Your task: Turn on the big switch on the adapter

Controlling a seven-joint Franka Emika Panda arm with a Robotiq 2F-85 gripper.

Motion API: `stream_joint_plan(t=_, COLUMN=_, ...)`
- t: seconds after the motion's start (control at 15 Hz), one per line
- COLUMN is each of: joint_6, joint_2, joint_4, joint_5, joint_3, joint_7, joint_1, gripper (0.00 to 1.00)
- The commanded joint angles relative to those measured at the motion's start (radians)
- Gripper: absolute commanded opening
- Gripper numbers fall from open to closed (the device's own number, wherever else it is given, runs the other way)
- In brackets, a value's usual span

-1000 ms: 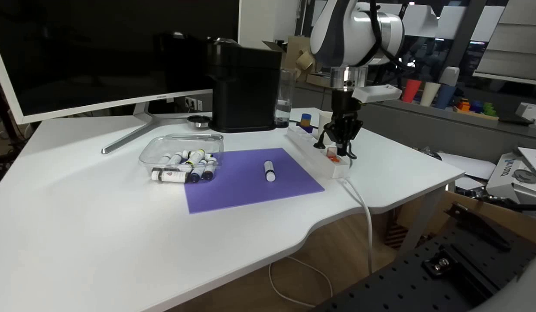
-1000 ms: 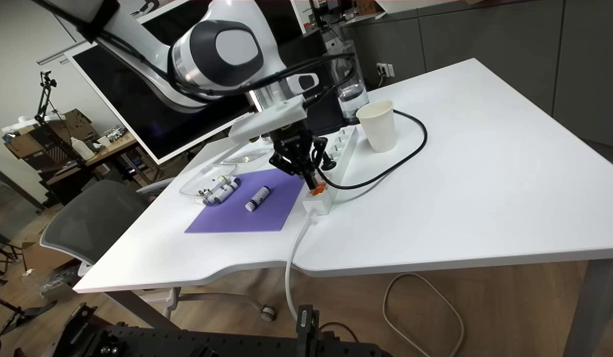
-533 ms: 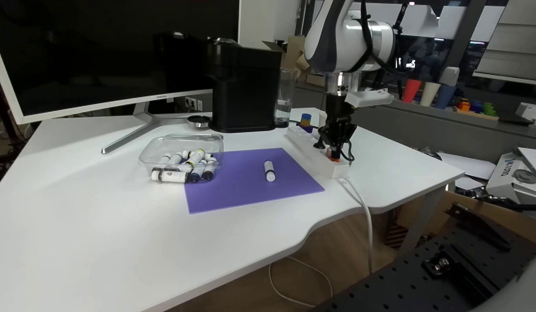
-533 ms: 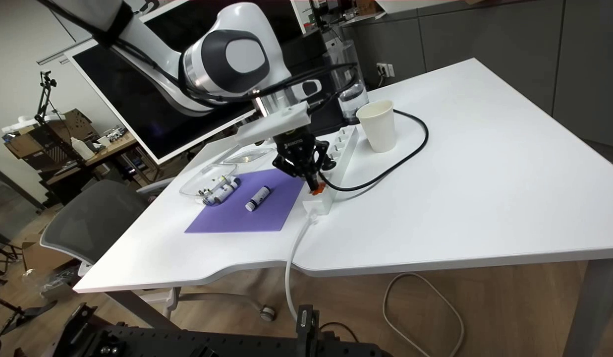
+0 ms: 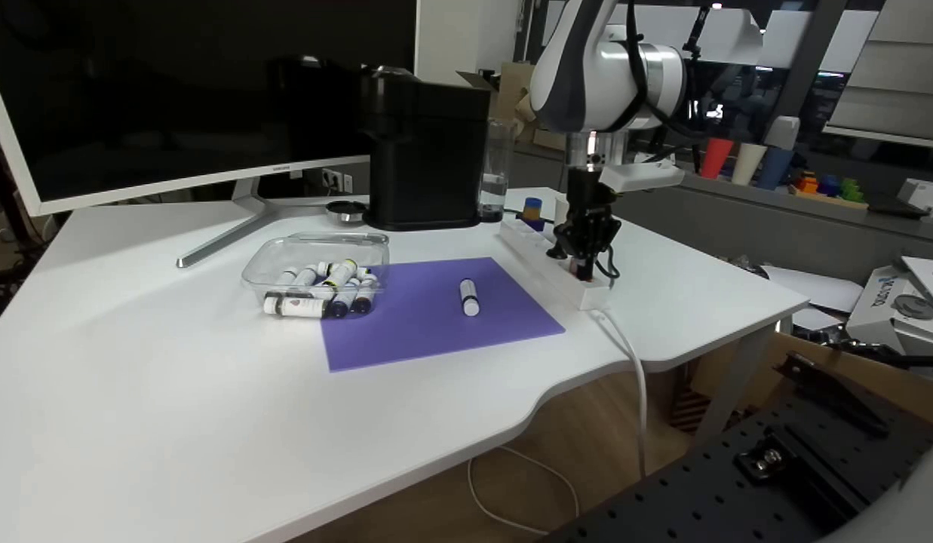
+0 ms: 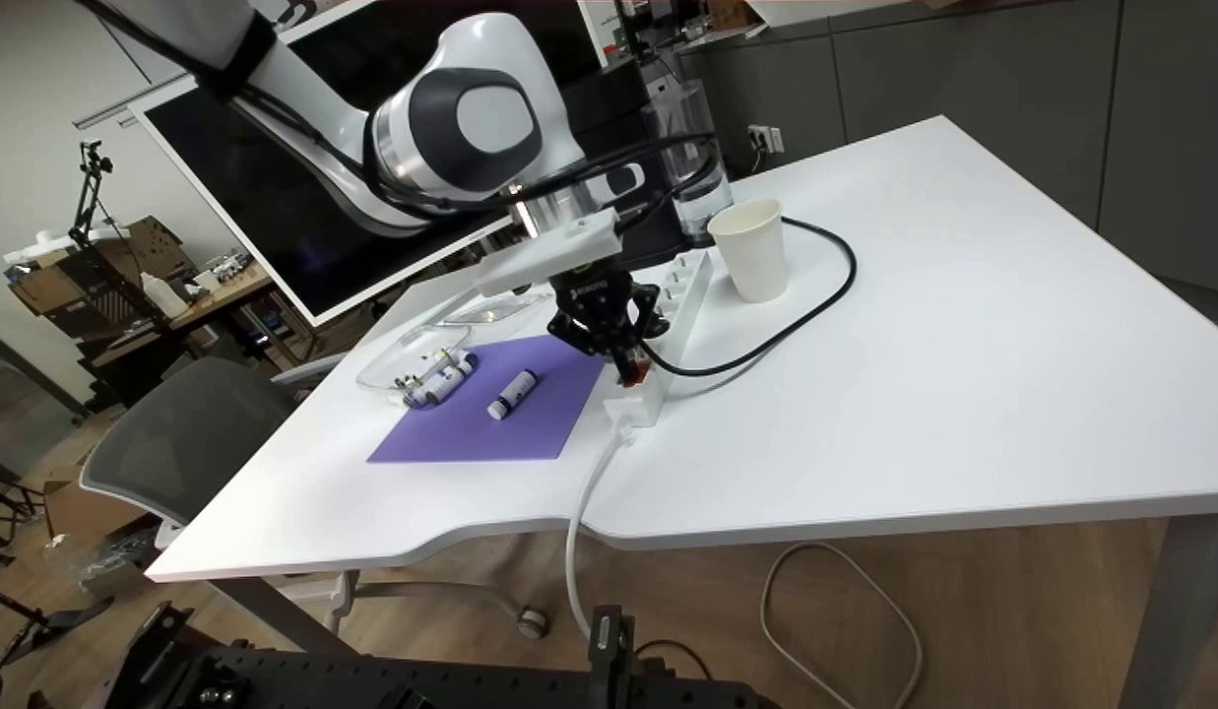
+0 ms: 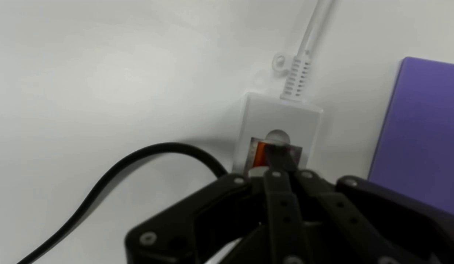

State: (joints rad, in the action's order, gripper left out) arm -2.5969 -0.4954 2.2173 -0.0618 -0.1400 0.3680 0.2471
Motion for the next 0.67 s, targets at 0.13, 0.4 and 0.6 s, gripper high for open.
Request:
stream_joint_plan(t=0.13, joint_6=-0.004, joint_2=-0.033, joint_4=-0.027, joint_5=0.031, joint_3=0.003, joint_7=-0.067, joint_1=0.034, gripper=0.00)
stream_joint_plan(t=0.4, joint_6=0.055, joint_2=-0.049, joint_4=-0.044, joint_5=0.119, joint_3=0.025, joint_7=-0.053, joint_1=0.090, gripper=0.00)
stream_joint_plan(t=0.6, joint_6=0.092, joint_2=-0.058, joint_4=-0.056, joint_5=0.171, joint_3=0.031, joint_7=-0.033, joint_1=0.126, gripper=0.00)
